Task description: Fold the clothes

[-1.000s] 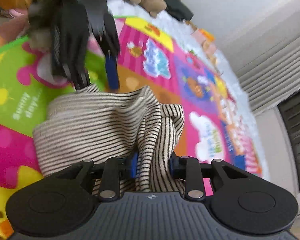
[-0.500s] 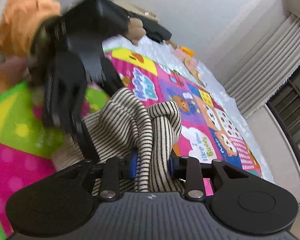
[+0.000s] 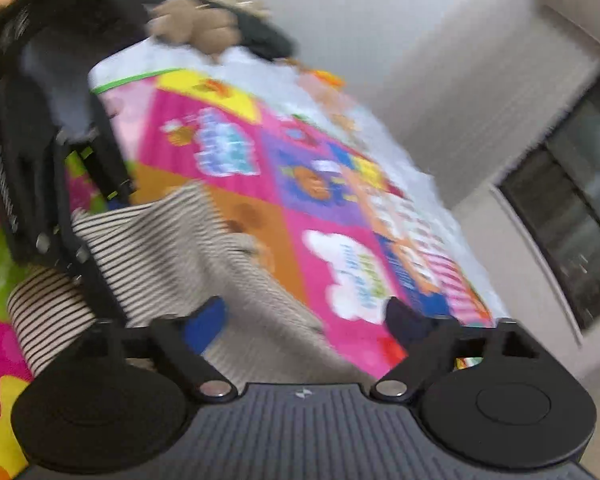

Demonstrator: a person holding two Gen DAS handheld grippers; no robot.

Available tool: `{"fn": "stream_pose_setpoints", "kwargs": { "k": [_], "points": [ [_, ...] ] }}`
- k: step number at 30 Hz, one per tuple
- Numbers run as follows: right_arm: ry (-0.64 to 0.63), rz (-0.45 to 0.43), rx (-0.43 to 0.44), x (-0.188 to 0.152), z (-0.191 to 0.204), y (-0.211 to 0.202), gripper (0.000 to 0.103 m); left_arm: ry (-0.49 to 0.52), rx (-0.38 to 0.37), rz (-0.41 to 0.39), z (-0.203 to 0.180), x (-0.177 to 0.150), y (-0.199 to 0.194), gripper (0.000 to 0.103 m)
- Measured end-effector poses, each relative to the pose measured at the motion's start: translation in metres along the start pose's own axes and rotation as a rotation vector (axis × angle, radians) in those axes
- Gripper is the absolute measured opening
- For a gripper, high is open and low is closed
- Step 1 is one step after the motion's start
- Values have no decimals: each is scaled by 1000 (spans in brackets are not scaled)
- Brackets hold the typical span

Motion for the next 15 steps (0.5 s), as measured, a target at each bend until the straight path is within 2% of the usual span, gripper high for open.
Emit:
{"fn": "stream_pose_setpoints", "kwargs": {
  "k": [1, 3, 5, 8, 9, 11, 15],
  "points": [
    [38, -4, -25, 0, -7, -6, 103, -1, -1, 1, 1, 1, 1, 63],
    [158, 8, -56, -5, -21, -14, 103, -4, -2, 2, 2, 2, 4, 64],
    [322, 41, -78, -14, -38, -10, 103, -12, 7, 3, 5, 5, 3, 66],
    [579, 134, -116, -42, -60, 22, 103, -26, 25, 3, 10, 9, 0, 66],
    [648, 172, -113, -53, -64, 35, 103, -19, 54, 3, 11, 11, -3, 70],
    [744, 236, -111, -76, -64, 58, 103, 41, 134, -4, 10, 18, -15, 72],
    [870, 238, -77, -92, -70, 64, 103, 210, 241, -60, -2, 42, -47, 72]
  ]
}}
Point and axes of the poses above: each gripper's, at about its wrist camera, not at the fingertips, and y roughly the way its jaws point, z to its left, x to its top, the point moved 3 cm from there along y, roughly the way its jaws point, and after that the axes turned 14 degrees about y, right-handed, at the moved point
